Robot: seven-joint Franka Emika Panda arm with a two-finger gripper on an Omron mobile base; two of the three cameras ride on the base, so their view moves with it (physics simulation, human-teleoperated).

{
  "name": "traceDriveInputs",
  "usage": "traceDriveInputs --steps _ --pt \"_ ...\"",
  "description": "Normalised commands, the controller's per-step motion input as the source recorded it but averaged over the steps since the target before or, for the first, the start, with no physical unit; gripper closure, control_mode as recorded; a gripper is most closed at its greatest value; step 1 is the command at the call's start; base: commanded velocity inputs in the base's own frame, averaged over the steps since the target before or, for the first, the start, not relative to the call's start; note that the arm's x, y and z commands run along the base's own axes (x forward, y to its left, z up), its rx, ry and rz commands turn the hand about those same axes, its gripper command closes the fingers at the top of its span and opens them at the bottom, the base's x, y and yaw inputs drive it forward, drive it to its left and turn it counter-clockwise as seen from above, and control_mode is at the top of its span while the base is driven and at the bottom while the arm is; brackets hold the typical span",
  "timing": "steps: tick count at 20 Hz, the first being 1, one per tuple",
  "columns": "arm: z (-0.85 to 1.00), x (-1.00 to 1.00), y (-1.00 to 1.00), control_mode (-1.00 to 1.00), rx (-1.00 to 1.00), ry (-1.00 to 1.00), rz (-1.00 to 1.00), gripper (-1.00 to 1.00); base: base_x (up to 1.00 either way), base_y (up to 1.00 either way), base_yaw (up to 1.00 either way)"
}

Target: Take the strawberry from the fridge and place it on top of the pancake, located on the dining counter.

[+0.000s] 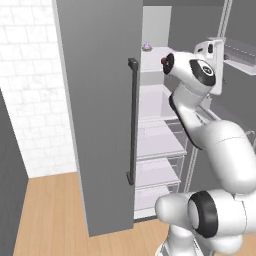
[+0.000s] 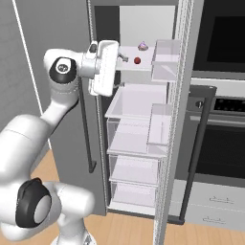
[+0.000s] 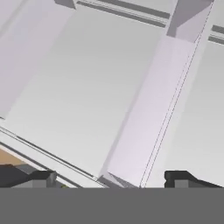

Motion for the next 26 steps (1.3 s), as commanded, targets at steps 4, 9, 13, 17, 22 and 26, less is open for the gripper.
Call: traceDriveInputs --steps 4,9,13,17,22,26 --pt "-0.12 -0.48 0.70 -1.00 0.00 -0.13 0.00 -1.00 0.00 0.00 0.00" --pt "-0.24 -0.48 0.59 -1.00 0.09 -0.19 0.00 -1.00 0.00 0.00 0.00" --pt "-0.16 -0.49 0.27 -1.00 0.16 -0.20 0.00 -1.00 0.00 0.00 0.00" --pt "-0.20 -0.23 0.22 -1.00 0.20 -0.22 0.03 -1.00 0.00 0.00 0.00" --pt "-0.31 -0.17 0.16 -1.00 0.24 -0.35 0.01 -1.00 0.00 0.00 0.00" --pt "-0.48 -0.26 0.12 -1.00 0.28 -0.40 0.02 -1.00 0.00 0.00 0.00"
